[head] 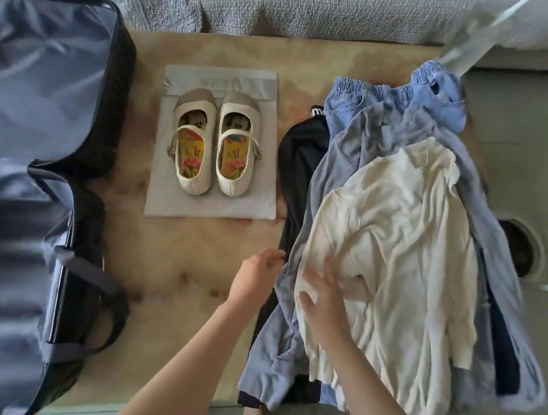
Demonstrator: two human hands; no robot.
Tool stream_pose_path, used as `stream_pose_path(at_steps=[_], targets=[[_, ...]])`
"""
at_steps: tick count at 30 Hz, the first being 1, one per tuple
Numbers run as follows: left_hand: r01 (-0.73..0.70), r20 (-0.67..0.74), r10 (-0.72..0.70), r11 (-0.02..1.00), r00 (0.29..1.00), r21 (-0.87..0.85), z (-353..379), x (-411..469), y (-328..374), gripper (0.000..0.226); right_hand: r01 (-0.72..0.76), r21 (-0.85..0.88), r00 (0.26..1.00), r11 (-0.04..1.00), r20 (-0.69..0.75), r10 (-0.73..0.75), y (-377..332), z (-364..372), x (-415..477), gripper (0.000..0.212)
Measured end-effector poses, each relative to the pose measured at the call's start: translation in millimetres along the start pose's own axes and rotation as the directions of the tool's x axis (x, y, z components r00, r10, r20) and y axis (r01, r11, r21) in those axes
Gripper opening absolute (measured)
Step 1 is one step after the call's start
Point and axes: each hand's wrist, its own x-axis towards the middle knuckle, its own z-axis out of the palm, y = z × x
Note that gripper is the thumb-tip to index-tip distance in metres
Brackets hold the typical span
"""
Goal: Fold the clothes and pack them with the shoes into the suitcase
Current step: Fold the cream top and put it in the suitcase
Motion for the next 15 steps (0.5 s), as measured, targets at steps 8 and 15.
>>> stream_pose_path(at_steps=[8,15], targets=[[0.084,0.048,-0.08,0.992,0.996,-0.09,50,-2,17,0.036,-0.056,-0.052,0.964,0.997,-0.261,0.041,37,-16,-22,0.043],[0.068,-0.06,-0.072,0.996,0.996,-0.066,61,-4,20,0.01,0.021,-0.022,0.944,1.0,-0.329,-0.027,28,0,-31,0.017]])
